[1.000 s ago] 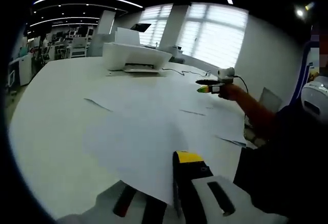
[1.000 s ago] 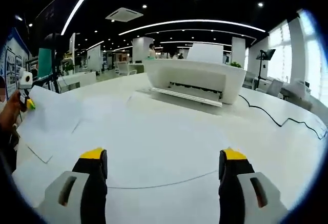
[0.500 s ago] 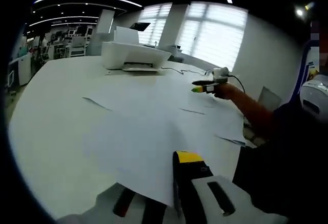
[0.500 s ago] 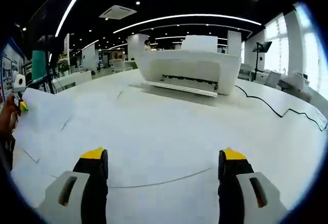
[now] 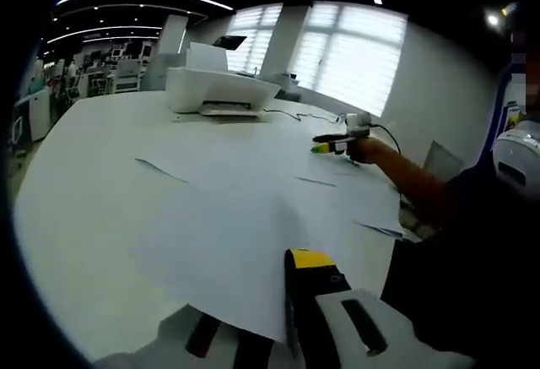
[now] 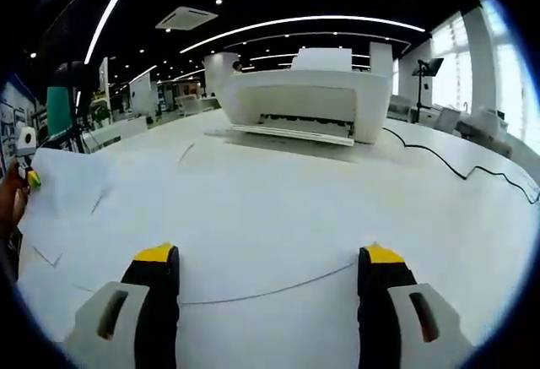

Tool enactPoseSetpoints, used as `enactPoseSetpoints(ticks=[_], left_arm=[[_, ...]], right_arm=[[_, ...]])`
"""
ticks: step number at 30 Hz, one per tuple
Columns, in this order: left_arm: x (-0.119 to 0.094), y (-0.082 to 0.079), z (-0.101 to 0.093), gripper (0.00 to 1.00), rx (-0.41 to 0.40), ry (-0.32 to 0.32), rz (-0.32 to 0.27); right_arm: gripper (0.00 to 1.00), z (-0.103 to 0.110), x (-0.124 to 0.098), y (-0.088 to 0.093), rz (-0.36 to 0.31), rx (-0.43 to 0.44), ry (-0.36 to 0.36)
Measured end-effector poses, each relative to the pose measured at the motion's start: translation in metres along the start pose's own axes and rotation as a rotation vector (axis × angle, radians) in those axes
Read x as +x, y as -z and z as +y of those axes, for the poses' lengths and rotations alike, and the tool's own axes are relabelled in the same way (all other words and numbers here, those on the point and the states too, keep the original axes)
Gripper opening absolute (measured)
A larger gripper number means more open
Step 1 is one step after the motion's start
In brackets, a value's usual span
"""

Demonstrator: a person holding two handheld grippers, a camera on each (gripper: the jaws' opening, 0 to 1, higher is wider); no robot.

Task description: Organize the stack of printing papers by aligning and flattening the scattered papers on the table

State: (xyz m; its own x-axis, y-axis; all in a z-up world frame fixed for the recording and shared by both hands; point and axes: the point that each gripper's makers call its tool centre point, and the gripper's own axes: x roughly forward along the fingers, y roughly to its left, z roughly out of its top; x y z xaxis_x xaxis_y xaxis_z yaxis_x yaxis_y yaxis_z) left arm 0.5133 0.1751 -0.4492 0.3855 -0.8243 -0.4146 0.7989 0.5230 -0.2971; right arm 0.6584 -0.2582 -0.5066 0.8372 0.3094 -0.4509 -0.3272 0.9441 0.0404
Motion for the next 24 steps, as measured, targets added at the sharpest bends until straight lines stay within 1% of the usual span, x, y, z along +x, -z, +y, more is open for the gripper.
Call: enactPoseSetpoints(ticks=[7,14,20,22,23,24], left_arm=[[0.0002,-0.0003,-0.0002,0.07,0.005,0.000,0.002],[0.0002,-0.0006,-0.0001,0.07,0.006,0.001,0.004],[0.0013,-0.0020,-0.0002,0.07,0.011,0.002,0.009],[0.0013,-0.0023,-0.0007,0.07,0.014,0.001,0.009],[0.0012,-0.0025,-0.0012,0.07,0.015,0.002,0.009],[0.0011,-0.0026,-0.0015,0.07,0.015,0.003,0.009]], right_arm=[[0.82,0.0020,0.0010,0.0040,0.004,-0.034,0.016],[0.79,0.0044,0.0014,0.0041,-0.001,-0.042,0.005],[0.79,0.0030,0.0026,0.0032,-0.009,-0.042,0.001],[0.79,0.0021,0.0029,0.0025,0.005,-0.041,0.005],[0.78,0.0025,0.0026,0.0017,0.009,-0.048,0.006],[0.77,0.0023,0.0022,-0.0016,0.005,-0.092,0.008]])
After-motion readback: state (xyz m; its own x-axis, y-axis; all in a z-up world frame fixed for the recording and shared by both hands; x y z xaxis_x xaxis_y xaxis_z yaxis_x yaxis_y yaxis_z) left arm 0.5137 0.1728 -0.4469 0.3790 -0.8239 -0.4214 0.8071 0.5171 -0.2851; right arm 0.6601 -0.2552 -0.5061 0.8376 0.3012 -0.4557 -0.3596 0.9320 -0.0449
